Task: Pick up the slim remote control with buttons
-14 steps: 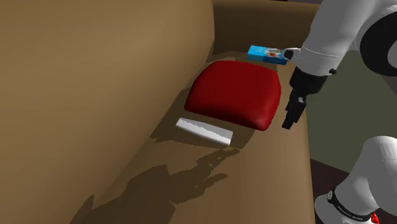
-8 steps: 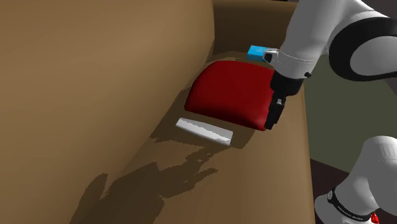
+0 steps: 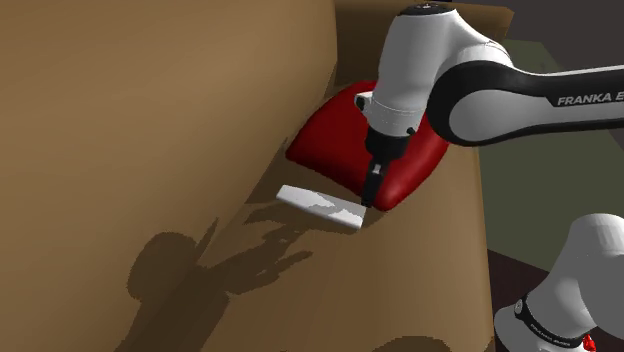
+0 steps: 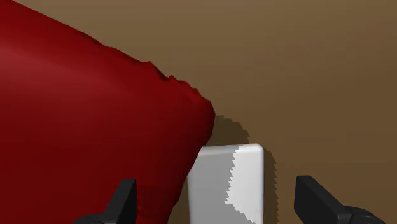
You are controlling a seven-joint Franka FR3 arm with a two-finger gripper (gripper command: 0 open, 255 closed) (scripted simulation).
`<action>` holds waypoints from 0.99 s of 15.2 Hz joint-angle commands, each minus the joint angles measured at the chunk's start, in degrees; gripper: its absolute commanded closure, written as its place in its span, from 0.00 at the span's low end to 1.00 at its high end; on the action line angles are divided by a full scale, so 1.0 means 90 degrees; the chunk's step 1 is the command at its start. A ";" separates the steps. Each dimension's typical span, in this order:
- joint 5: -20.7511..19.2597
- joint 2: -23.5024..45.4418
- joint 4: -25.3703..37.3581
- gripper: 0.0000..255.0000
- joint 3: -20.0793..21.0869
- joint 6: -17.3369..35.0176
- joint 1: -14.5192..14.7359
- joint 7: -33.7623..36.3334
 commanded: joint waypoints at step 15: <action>-0.0456 0.1888 0.0863 0.00 0.0300 0.1067 0.0069 0.0230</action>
